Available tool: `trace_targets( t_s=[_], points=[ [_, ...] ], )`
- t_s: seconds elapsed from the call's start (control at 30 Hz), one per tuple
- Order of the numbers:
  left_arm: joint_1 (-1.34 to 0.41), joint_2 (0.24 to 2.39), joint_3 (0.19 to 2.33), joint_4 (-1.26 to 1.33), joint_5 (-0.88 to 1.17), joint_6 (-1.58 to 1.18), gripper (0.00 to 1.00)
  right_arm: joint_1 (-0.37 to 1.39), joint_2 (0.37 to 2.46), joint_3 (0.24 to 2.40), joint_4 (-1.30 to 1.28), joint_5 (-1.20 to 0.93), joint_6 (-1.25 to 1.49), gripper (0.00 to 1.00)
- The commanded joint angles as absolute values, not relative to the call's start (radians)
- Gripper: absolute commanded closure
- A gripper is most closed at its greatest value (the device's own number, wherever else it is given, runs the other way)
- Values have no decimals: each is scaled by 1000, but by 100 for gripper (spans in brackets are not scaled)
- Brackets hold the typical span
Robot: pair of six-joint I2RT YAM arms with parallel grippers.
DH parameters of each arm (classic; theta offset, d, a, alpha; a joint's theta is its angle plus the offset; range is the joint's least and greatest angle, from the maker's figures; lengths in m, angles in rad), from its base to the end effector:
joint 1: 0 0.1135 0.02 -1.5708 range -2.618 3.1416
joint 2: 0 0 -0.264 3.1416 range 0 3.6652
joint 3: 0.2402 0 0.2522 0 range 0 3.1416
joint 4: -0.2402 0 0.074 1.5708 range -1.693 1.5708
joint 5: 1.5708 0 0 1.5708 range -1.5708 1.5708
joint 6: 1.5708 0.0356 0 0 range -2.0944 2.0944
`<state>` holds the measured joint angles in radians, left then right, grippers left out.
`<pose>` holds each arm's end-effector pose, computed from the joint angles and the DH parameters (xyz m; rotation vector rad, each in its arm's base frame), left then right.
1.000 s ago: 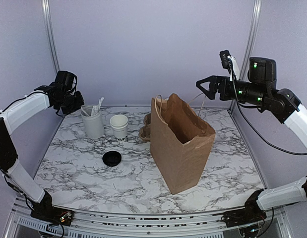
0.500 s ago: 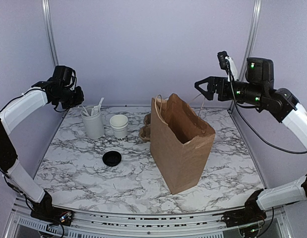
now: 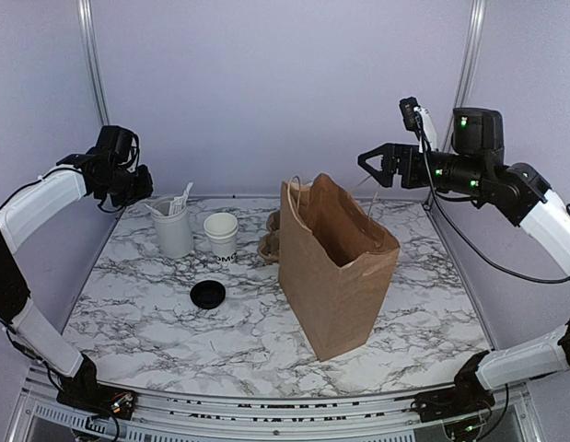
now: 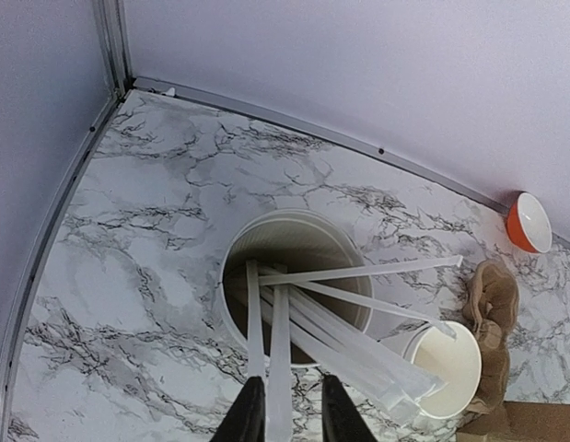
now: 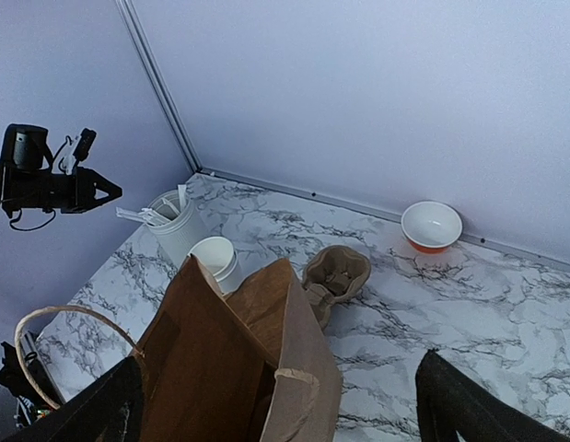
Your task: Pack the takeout coffee
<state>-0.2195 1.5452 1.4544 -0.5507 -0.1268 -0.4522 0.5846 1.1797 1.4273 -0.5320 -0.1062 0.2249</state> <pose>0.3428 -0.0719 0.3495 -0.3271 2.1919 -0.2332 0.2040 0.1395 0.4451 -0.4153 1.8602 0.6552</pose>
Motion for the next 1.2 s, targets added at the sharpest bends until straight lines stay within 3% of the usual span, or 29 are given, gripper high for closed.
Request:
trace_targets(
  t_s=[0.0,0.23,1.17],
  points=[
    [-204,1501,1397,-571,-147,-501,74,576,1187,1455,-517,-121,237,0],
    [-193,1500,1361,-543,-117,-554,73,575,1190,1455,-514,-126,236,0],
    [-163,1537,1361,-490,-42,-592,85,575,1179,1453,-523,-121,241,0]
  ],
)
